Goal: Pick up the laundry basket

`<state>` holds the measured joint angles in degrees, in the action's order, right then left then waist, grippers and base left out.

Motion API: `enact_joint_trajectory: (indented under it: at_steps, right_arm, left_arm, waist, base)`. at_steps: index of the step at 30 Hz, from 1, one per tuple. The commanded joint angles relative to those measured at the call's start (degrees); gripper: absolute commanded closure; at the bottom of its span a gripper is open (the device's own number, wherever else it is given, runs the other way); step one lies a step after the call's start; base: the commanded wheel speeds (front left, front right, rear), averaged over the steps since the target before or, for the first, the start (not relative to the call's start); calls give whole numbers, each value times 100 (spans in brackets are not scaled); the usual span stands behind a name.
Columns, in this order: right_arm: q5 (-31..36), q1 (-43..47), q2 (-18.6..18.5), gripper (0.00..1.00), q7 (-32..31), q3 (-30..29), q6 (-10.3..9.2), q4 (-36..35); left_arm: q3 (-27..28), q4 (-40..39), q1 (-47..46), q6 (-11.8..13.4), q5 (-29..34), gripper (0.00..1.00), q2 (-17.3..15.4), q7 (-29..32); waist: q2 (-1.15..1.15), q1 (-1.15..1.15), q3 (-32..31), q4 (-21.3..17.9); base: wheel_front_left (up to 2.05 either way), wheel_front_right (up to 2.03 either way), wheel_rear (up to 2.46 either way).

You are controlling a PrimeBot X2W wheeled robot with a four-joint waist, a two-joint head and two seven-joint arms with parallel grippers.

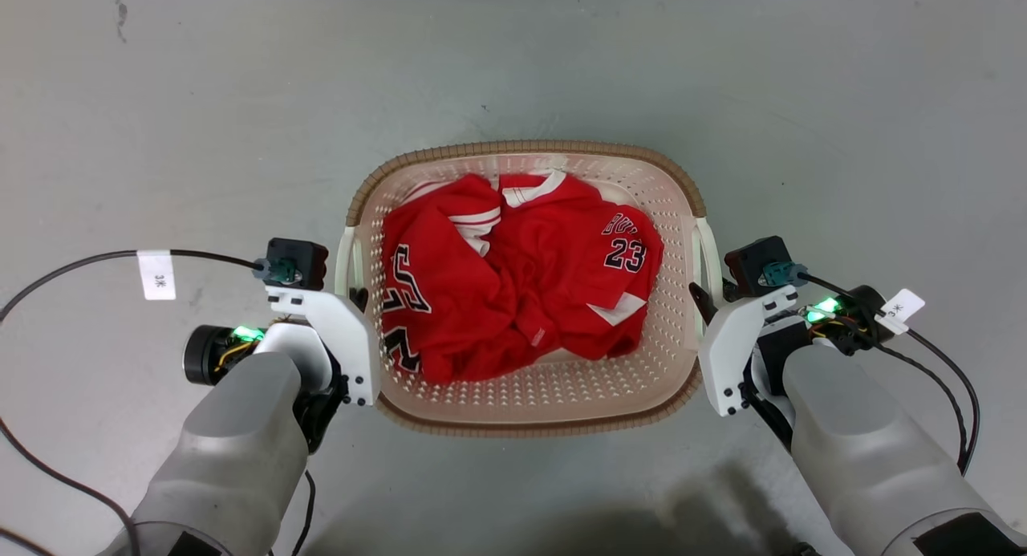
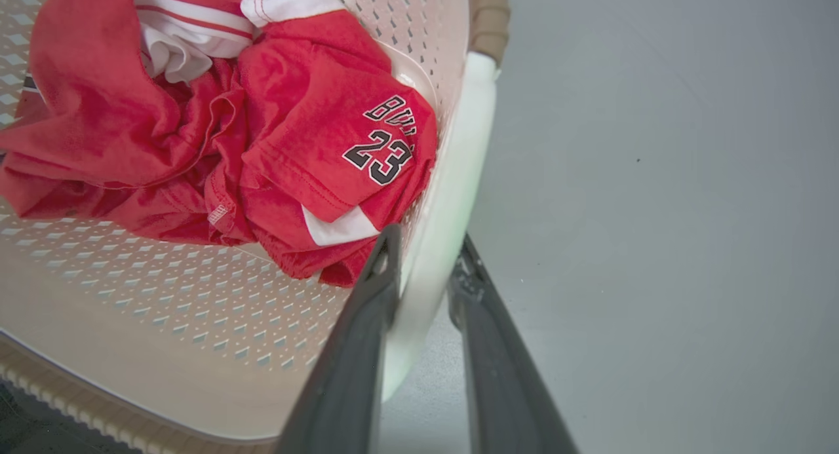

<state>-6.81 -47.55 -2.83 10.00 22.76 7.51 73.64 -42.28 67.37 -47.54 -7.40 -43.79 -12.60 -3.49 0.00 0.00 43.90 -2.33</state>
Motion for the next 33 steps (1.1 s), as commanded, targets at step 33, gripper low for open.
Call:
enact_joint_trajectory:
  at_steps: [33]
  right_arm:
    - [-1299,1090,-11,100,-1545,1272,-4,-27]
  left_arm:
    - [-1105,-227,995,-17,-1511,100,-121,1840]
  waist:
    - [0,0,-3164,17]
  base:
    - [0,0,0]
